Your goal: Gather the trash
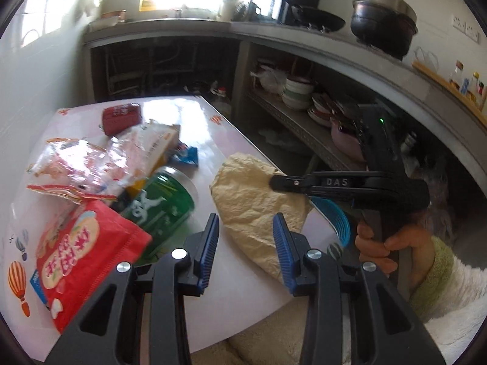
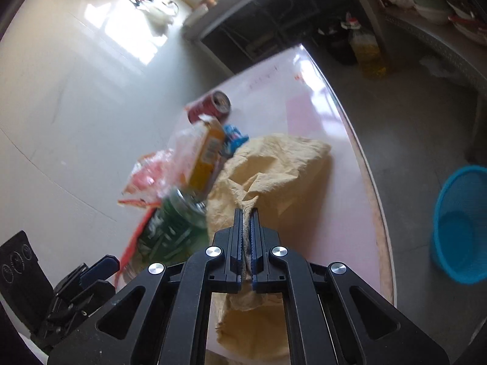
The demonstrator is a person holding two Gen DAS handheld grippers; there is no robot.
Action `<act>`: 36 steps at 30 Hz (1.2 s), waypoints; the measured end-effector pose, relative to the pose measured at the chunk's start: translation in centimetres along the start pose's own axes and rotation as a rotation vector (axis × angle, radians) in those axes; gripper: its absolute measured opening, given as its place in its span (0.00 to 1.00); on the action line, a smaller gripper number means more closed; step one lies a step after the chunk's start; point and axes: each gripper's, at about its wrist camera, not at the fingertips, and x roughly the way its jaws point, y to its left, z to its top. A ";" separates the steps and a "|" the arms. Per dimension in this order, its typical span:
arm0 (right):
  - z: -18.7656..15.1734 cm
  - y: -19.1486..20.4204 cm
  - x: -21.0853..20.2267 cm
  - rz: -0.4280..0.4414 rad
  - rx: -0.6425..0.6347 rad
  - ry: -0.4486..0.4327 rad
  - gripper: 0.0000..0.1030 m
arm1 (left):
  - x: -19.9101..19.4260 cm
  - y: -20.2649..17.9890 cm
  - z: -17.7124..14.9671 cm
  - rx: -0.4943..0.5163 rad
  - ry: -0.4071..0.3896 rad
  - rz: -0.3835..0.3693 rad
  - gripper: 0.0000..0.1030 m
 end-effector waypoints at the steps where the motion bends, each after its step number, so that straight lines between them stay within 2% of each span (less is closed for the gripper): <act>1: -0.5 -0.6 0.2 0.006 0.023 0.026 0.03 | 0.9 -0.6 -0.6 0.029 0.026 -0.013 0.34; 4: -1.4 -1.8 -0.3 0.025 0.060 0.060 0.03 | 3.8 -2.6 -1.9 0.123 0.091 0.001 0.35; 7: -1.6 -2.5 -0.7 0.046 0.090 0.096 0.03 | 6.1 -3.8 -2.9 0.175 0.121 0.010 0.35; 13: -2.9 -3.4 -0.4 -0.002 0.083 0.217 0.07 | 9.0 -3.5 -4.1 0.153 0.192 0.016 0.34; 14: -2.9 -3.2 -0.6 -0.006 0.059 0.221 0.12 | 9.1 -3.4 -4.1 0.152 0.192 0.016 0.33; 16: -2.7 -2.7 -1.2 -0.025 0.005 0.217 0.29 | 9.1 -3.3 -4.2 0.153 0.192 0.012 0.33; 17: -2.4 -2.4 -1.8 -0.034 -0.024 0.201 0.43 | 9.1 -3.3 -4.3 0.153 0.193 0.009 0.33; 18: -1.9 -2.0 -2.3 -0.040 -0.053 0.174 0.48 | 9.1 -3.3 -4.3 0.152 0.193 0.008 0.33; 22: 0.5 -0.8 -3.5 -0.014 -0.106 0.081 0.56 | 9.0 -3.3 -4.2 0.153 0.193 0.006 0.33; 24: 1.4 -0.4 -2.7 0.005 -0.122 0.074 0.65 | 9.2 -3.3 -4.1 0.148 0.190 0.004 0.33; 26: 1.6 -0.6 -1.0 0.007 -0.114 0.114 0.65 | 9.0 -3.2 -4.1 0.139 0.184 0.000 0.33; 29: 0.6 -1.5 1.7 0.011 -0.074 0.245 0.66 | 8.9 -2.7 -4.2 0.116 0.172 -0.014 0.33; 36: -0.8 -1.4 1.6 0.121 -0.030 0.333 0.68 | 8.9 -2.2 -4.5 0.107 0.124 -0.035 0.33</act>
